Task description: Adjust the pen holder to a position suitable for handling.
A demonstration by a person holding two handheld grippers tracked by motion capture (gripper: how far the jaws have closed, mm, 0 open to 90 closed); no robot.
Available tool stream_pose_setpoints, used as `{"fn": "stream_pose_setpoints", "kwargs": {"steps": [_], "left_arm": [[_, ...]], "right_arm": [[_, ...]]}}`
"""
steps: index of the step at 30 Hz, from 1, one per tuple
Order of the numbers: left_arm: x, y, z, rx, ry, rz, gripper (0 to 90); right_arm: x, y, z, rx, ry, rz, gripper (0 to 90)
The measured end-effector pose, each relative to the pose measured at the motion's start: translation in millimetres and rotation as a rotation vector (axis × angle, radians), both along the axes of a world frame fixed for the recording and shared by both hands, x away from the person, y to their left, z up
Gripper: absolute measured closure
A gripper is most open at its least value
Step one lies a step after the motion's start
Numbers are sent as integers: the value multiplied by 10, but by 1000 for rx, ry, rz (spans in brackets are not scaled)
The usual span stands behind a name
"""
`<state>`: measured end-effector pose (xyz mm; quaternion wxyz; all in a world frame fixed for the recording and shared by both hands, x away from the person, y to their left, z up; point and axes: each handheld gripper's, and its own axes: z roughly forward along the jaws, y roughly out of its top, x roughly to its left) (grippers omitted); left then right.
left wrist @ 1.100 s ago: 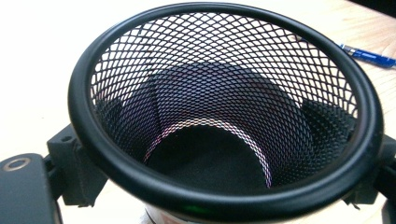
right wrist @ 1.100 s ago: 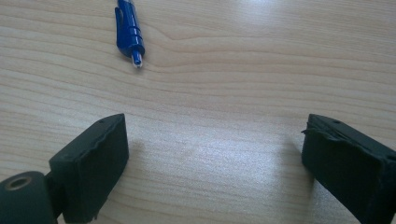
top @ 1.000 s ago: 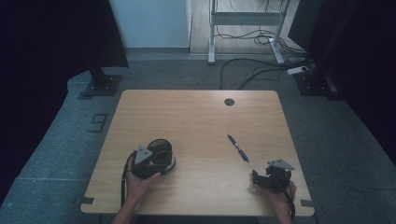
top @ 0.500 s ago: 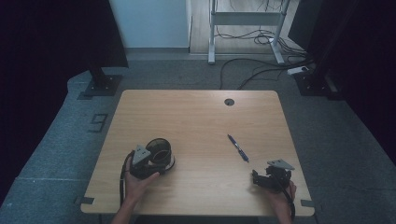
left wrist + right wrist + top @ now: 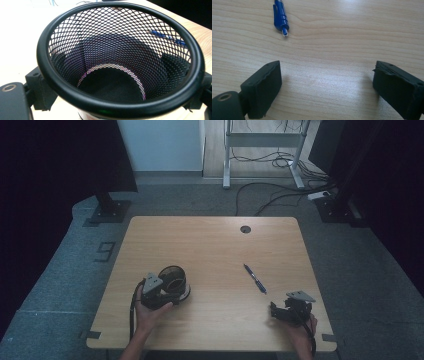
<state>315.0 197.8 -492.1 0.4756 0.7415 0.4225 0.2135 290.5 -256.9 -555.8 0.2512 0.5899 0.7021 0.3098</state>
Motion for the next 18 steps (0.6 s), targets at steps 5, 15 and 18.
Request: {"fn": "stream_pose_setpoints", "kwargs": {"steps": [5, 15, 18], "left_arm": [[4, -61, 30, 1, -3, -9, 96], [62, -217, 102, 2, -2, -26, 96], [79, -270, 143, 7, 4, -32, 96]], "right_arm": [[0, -1, 0, 1, 0, 0, 80], [0, -1, 0, 1, 0, 0, 81], [0, -1, 0, 1, -1, -1, 81]]}}
